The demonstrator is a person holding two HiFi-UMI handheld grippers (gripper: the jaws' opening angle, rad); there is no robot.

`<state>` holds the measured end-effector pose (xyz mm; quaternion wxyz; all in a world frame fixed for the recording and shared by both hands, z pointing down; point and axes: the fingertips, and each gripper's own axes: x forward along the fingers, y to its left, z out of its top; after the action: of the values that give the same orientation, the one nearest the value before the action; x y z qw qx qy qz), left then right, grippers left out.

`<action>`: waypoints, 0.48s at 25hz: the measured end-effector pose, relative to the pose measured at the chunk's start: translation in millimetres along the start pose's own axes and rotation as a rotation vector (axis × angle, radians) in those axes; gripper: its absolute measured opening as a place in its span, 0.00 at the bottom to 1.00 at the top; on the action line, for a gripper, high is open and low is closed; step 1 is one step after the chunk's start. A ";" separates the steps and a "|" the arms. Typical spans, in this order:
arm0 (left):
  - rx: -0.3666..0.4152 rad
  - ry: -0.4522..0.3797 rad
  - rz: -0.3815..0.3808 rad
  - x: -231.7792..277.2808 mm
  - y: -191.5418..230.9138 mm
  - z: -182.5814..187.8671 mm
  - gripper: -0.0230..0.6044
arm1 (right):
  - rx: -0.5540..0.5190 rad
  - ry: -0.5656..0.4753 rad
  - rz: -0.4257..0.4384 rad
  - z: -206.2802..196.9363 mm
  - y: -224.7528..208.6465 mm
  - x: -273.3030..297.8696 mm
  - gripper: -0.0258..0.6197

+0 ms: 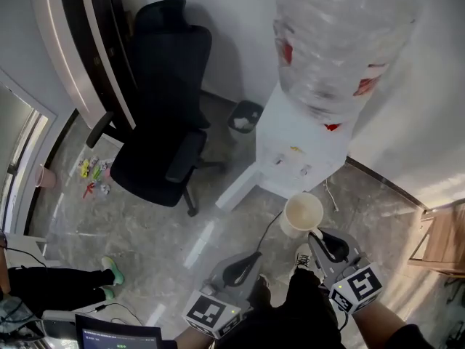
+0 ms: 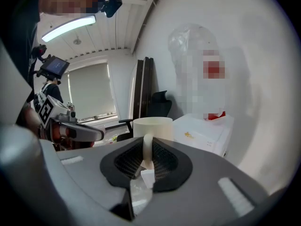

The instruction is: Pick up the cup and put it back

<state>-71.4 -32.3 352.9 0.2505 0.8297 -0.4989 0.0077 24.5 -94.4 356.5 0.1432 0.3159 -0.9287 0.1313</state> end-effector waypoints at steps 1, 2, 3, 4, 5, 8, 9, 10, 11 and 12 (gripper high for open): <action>-0.013 0.014 0.017 0.6 1.7 -6.6 0.04 | -0.012 0.011 0.025 -6.3 0.2 4.9 0.11; -0.034 0.028 0.036 1.6 2.9 -15.1 0.04 | -0.020 0.024 0.053 -13.0 0.7 9.7 0.11; -0.060 0.039 0.054 4.4 4.3 -23.2 0.04 | -0.031 0.040 0.084 -20.2 0.7 15.2 0.11; -0.088 0.050 0.073 9.4 6.0 -29.2 0.04 | -0.046 0.061 0.115 -28.4 -0.3 21.4 0.11; -0.112 0.059 0.091 15.8 7.6 -34.5 0.04 | -0.061 0.084 0.145 -38.2 -3.0 27.7 0.11; -0.104 0.083 0.144 38.6 12.1 -55.1 0.04 | -0.059 0.144 0.222 -74.5 -21.6 46.0 0.11; -0.105 0.089 0.165 46.7 13.9 -64.5 0.04 | -0.047 0.163 0.248 -87.7 -29.2 51.9 0.11; -0.128 0.093 0.187 54.9 15.9 -75.6 0.04 | -0.041 0.185 0.272 -101.9 -37.0 57.2 0.11; -0.166 0.095 0.207 63.3 18.2 -87.5 0.04 | -0.042 0.208 0.295 -117.4 -45.0 62.2 0.11; -0.203 0.092 0.223 72.2 21.0 -99.5 0.04 | -0.047 0.232 0.316 -134.0 -52.8 67.6 0.11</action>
<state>-29.0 -57.6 467.5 0.3533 0.7382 -0.5743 0.0230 30.7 -127.2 512.1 0.2343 0.1457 -0.9467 0.1660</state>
